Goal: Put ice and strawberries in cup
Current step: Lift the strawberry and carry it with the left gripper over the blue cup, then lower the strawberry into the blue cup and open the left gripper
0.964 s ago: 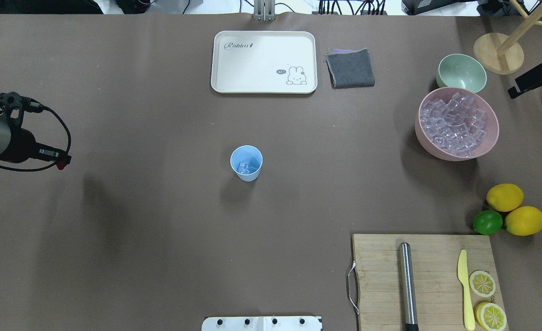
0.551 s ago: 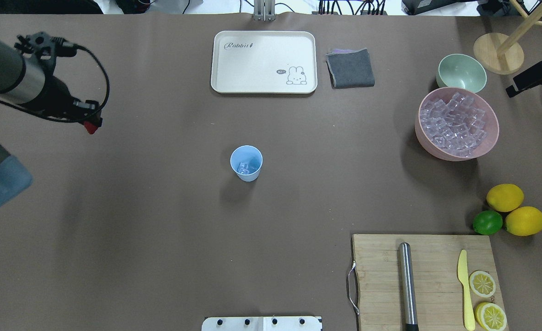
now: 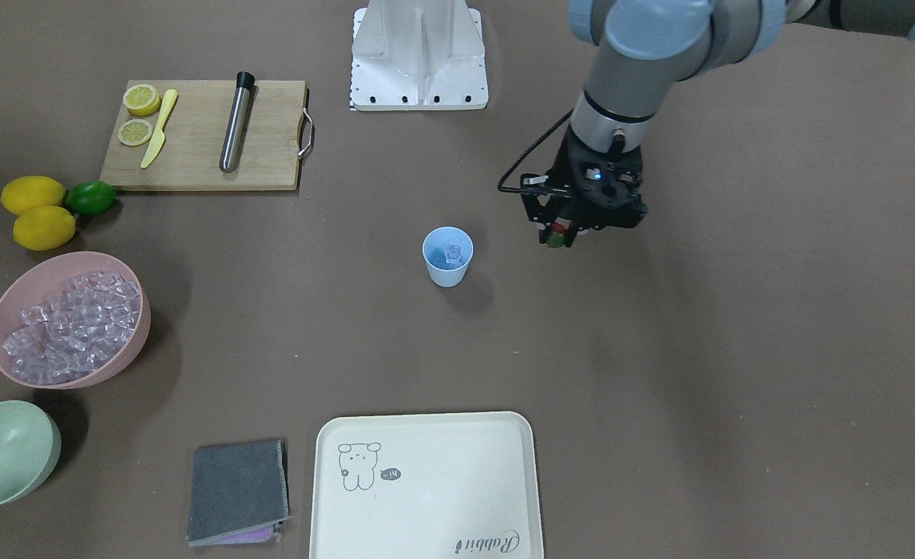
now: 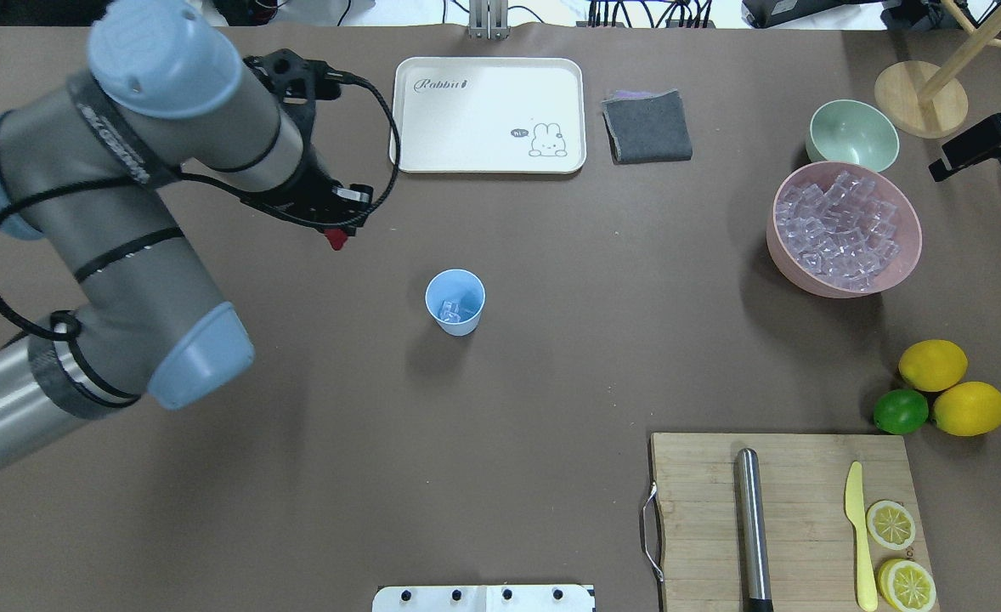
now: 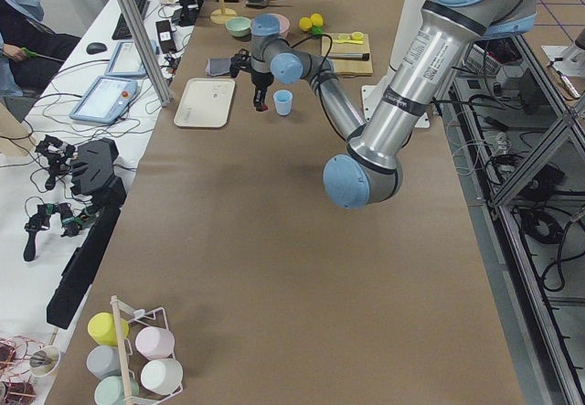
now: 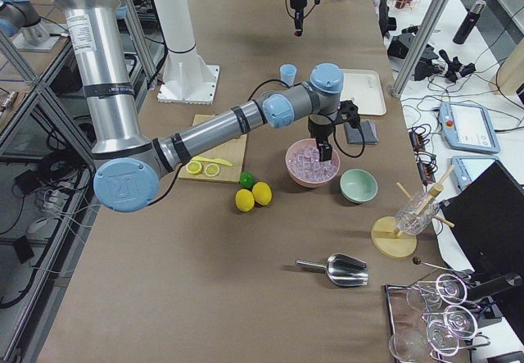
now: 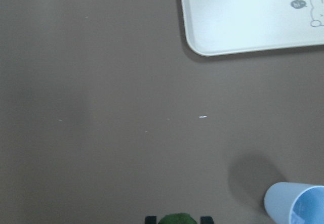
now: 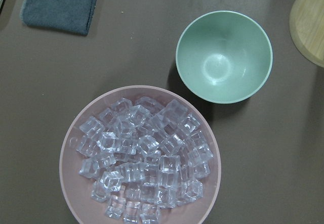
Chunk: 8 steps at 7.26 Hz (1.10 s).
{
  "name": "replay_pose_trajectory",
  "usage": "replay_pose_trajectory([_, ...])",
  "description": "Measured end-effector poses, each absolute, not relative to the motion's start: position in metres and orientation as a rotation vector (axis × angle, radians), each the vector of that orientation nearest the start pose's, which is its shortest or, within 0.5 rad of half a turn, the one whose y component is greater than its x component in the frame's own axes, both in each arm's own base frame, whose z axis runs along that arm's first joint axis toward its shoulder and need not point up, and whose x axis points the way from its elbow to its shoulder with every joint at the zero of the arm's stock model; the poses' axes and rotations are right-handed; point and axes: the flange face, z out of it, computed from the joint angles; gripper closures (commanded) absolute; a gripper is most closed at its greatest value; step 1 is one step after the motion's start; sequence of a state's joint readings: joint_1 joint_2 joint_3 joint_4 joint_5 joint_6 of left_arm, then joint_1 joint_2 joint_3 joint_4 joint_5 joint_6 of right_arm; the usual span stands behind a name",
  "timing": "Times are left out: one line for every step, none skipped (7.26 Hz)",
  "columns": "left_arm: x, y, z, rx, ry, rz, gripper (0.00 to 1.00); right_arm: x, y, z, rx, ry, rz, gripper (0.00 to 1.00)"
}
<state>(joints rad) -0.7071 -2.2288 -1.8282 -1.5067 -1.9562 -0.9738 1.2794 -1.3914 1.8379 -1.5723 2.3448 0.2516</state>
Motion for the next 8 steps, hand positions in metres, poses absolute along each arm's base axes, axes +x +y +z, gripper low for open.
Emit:
replay_pose_trajectory([0.454, -0.463, 0.156, 0.228, 0.892, 0.070, 1.00, -0.097, -0.545, 0.432, 0.204, -0.847, -0.210, 0.02])
replay_pose_trajectory([0.484, -0.443, 0.143, 0.237, 0.890, 0.084, 1.00, -0.097, -0.545, 0.433, 0.203, -0.847, -0.210, 0.02])
replay_pose_trajectory([0.509, -0.428, 0.136, 0.238, 0.887, 0.090, 1.00, -0.097, -0.546, 0.434, 0.201, -0.845, -0.209, 0.02])
replay_pose_trajectory([0.526, -0.420, 0.133, 0.234, 0.890, 0.087, 1.00, -0.098, -0.546, 0.435, 0.199, -0.845, -0.209, 0.02])
replay_pose_trajectory([0.536, -0.420, 0.132, 0.236, 0.895, 0.086, 1.00, -0.098, -0.545, 0.435, 0.200, -0.846, -0.210, 0.02])
replay_pose_trajectory([0.537, -0.425, 0.133, 0.244, 0.894, 0.087, 1.00, -0.098, -0.545, 0.435, 0.199, -0.845, -0.210, 0.02])
replay_pose_trajectory([0.536, -0.431, 0.135, 0.251, 0.889, 0.087, 1.00, -0.096, -0.543, 0.436, 0.199, -0.845, -0.209, 0.02])
replay_pose_trajectory([0.536, -0.435, 0.137, 0.258, 0.884, 0.088, 1.00, -0.095, -0.539, 0.435, 0.201, -0.846, -0.209, 0.02])
